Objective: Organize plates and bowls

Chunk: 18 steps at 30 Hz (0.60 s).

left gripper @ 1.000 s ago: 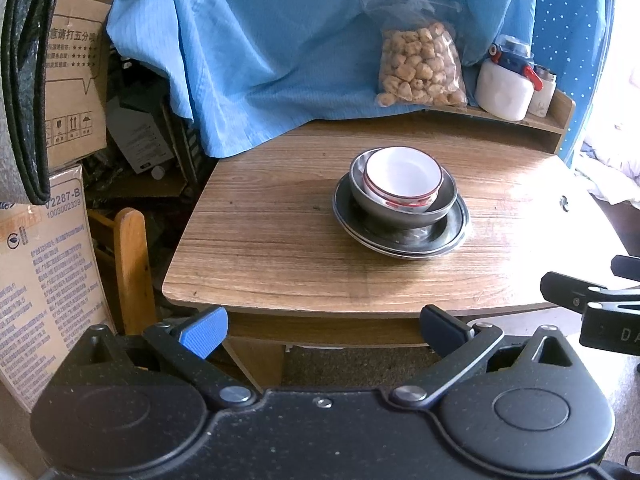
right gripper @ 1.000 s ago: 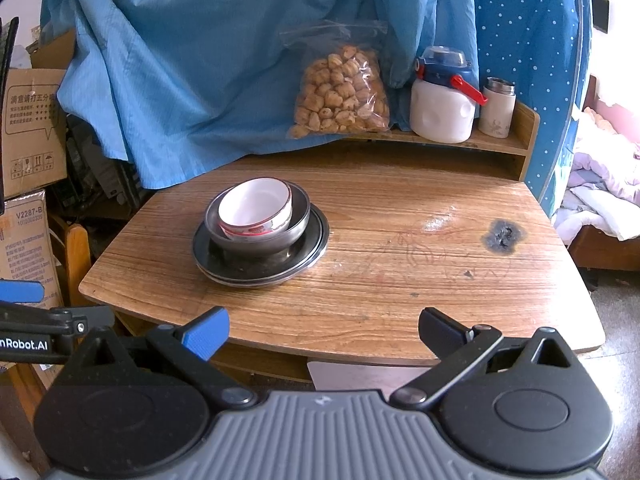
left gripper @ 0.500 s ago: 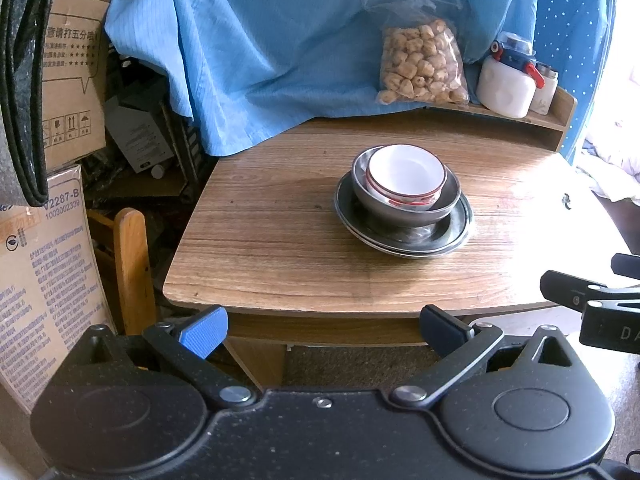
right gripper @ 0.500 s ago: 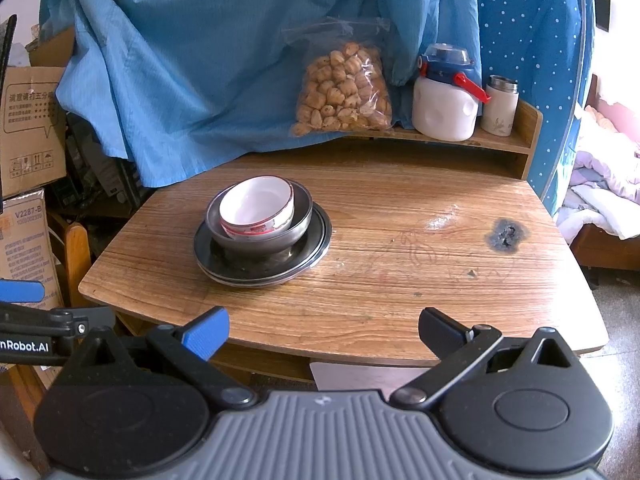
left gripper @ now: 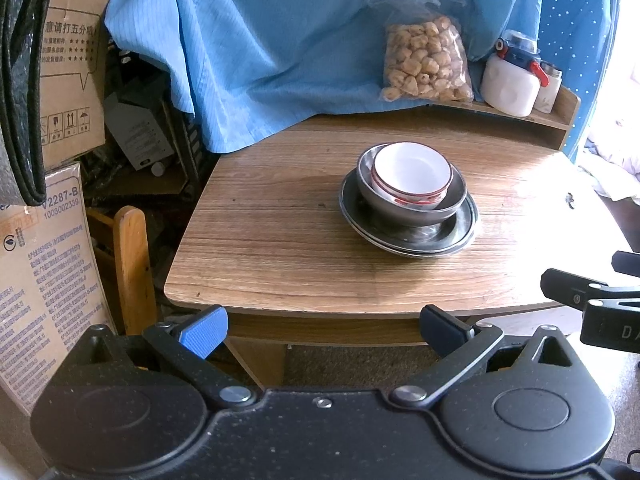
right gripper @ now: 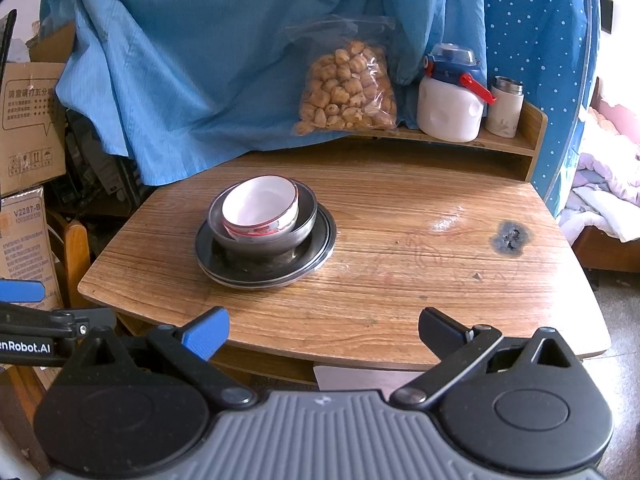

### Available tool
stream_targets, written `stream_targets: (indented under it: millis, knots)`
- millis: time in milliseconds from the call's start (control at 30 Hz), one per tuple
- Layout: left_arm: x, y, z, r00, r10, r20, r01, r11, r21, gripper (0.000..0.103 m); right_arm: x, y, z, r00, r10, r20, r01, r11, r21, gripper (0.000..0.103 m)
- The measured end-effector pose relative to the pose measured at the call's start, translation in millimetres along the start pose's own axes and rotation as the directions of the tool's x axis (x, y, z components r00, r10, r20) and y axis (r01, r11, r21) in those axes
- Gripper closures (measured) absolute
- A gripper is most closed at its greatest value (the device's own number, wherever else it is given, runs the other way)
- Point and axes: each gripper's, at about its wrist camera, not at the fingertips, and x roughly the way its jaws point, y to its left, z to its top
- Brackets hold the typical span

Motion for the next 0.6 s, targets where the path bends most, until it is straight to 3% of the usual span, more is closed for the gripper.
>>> stream_targets:
  millis: [600]
  knots:
    - [3.4, 2.2, 1.0, 1.0, -0.01, -0.002, 0.01, 1.0, 0.0, 0.002, 4.7, 4.8, 2.3, 1.0, -0.001, -0.012, 0.001, 1.0, -0.011, 0.0]
